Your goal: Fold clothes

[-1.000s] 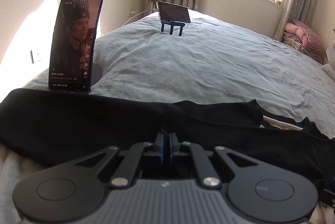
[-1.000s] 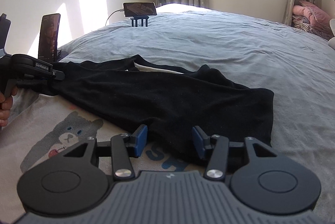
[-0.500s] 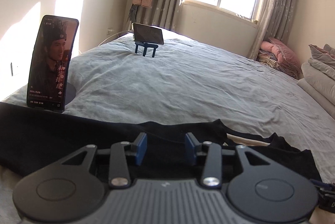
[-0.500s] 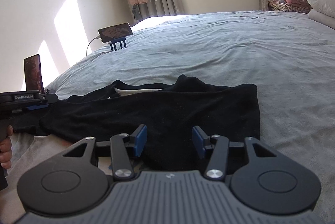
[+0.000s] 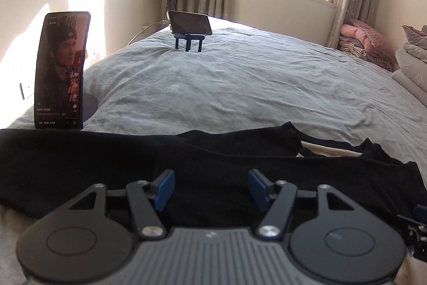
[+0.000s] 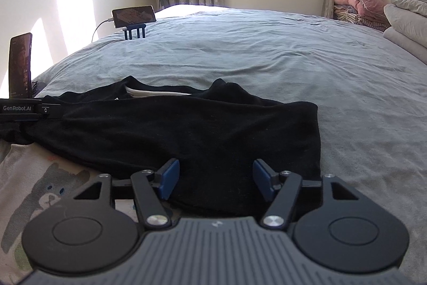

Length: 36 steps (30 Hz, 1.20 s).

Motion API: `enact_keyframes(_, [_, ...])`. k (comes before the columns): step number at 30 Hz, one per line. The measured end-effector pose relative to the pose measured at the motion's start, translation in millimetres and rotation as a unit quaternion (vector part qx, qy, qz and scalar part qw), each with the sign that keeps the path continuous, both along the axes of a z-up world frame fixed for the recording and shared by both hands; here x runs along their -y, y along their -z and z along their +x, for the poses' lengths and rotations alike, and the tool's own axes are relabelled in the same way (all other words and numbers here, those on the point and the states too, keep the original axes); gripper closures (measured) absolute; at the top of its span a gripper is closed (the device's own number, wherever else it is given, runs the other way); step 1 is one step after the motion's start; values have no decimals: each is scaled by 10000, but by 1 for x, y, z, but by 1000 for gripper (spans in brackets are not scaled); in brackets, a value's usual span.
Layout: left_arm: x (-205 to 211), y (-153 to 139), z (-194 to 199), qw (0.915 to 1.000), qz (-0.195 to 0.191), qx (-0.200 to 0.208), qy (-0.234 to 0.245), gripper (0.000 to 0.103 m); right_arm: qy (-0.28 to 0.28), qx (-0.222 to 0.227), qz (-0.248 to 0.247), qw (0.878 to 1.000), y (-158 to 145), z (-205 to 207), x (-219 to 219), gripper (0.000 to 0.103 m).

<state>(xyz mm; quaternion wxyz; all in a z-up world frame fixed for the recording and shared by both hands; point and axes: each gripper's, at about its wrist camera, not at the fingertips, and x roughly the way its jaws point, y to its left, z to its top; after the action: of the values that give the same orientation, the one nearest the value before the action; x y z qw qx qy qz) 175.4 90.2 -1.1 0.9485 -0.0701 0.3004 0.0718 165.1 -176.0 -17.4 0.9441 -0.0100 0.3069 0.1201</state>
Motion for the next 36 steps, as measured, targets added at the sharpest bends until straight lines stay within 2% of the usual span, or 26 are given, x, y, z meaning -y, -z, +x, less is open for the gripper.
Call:
enact_keyframes(7, [-18,-6,-4,9975,-87,192,-673,20,21,10,-86,10000,1,1,-2,31])
enact_keyframes(13, [-30,-8,-8,9935,-247,284,-1074,14,63,32,-78,9999,0,1,-3,29])
enact_keyframes(16, [-36,-12,-12,9888,-234,375,-1427,12,102,30,-88,9999,0,2,-2,27])
enact_keyframes(20, [-51,-19,-22,9752,-227,608,-2117,5,143,21,-100,9998,0,2,-2,23])
enact_keyframes(24, [-66,-25,-32,9562,-219,839,-2798,2,180,19,-141,9997,0,2,-2,21])
enact_keyframes(29, [-80,-27,-34,9388,-48,615,-3390,1,212,22,-198,9996,0,2,-3,19])
enact_keyframes(33, [-88,-28,-37,9290,14,449,-3673,1,243,17,-218,9995,0,3,-3,16])
enact_keyframes(36, [-91,-27,-38,9144,126,325,-4033,1,266,11,-228,9994,0,3,-3,15])
